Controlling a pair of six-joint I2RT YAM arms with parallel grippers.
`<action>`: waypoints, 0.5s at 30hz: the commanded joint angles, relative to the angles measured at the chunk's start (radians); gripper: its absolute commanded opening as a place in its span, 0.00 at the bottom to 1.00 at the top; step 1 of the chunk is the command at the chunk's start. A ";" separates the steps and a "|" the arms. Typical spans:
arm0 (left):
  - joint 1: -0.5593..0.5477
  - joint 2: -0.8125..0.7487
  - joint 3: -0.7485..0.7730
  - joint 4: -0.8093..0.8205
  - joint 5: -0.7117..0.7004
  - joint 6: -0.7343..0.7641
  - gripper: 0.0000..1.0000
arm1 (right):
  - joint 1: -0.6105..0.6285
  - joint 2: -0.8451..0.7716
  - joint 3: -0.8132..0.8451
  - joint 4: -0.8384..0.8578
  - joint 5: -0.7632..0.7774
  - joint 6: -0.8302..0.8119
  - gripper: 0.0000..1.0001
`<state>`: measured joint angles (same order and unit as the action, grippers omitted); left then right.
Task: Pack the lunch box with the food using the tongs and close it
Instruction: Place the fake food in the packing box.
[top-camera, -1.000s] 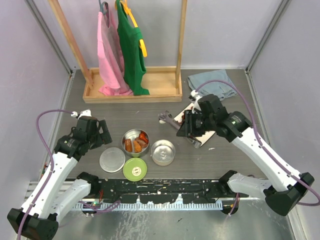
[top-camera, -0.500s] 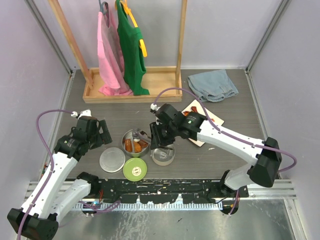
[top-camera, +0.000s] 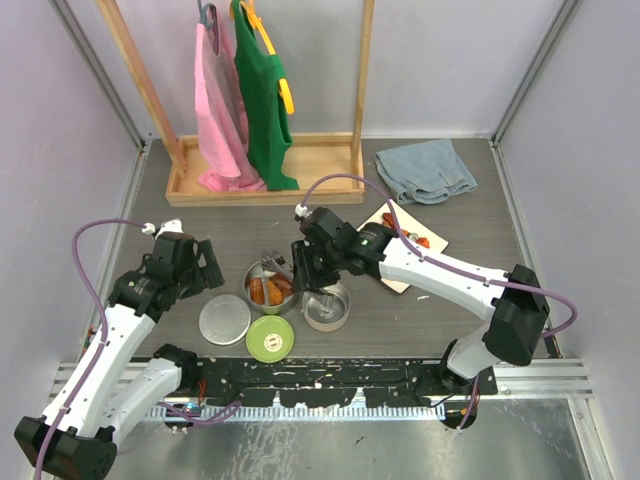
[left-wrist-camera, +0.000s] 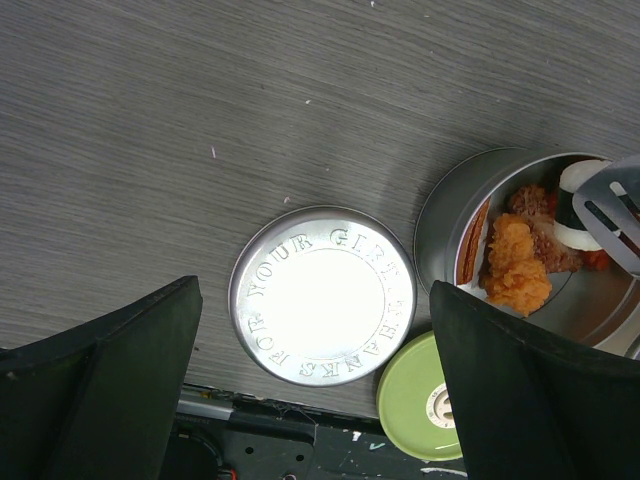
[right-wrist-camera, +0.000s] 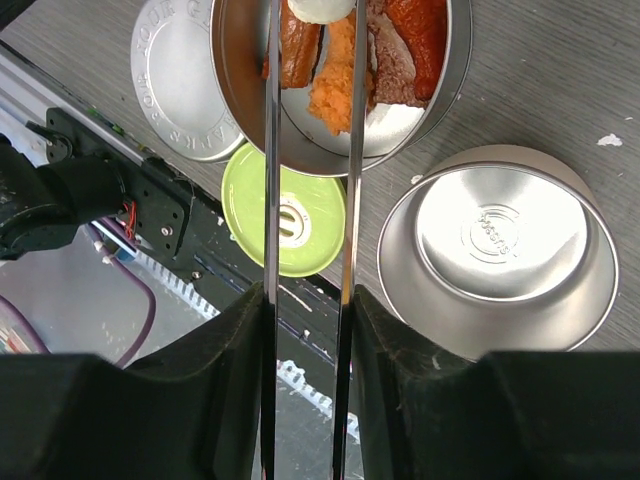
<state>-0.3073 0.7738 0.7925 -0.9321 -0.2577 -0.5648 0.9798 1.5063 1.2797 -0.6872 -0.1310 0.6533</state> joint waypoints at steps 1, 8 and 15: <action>0.002 -0.016 0.019 0.036 -0.012 0.001 0.98 | 0.010 -0.005 0.032 0.071 0.007 0.008 0.42; 0.003 -0.016 0.019 0.036 -0.012 0.002 0.98 | 0.011 -0.026 0.020 0.059 0.019 0.006 0.49; 0.003 -0.014 0.018 0.035 -0.010 0.001 0.98 | 0.010 -0.077 0.025 0.027 0.085 0.005 0.47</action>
<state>-0.3073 0.7719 0.7925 -0.9321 -0.2577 -0.5648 0.9863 1.5078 1.2797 -0.6777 -0.1078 0.6548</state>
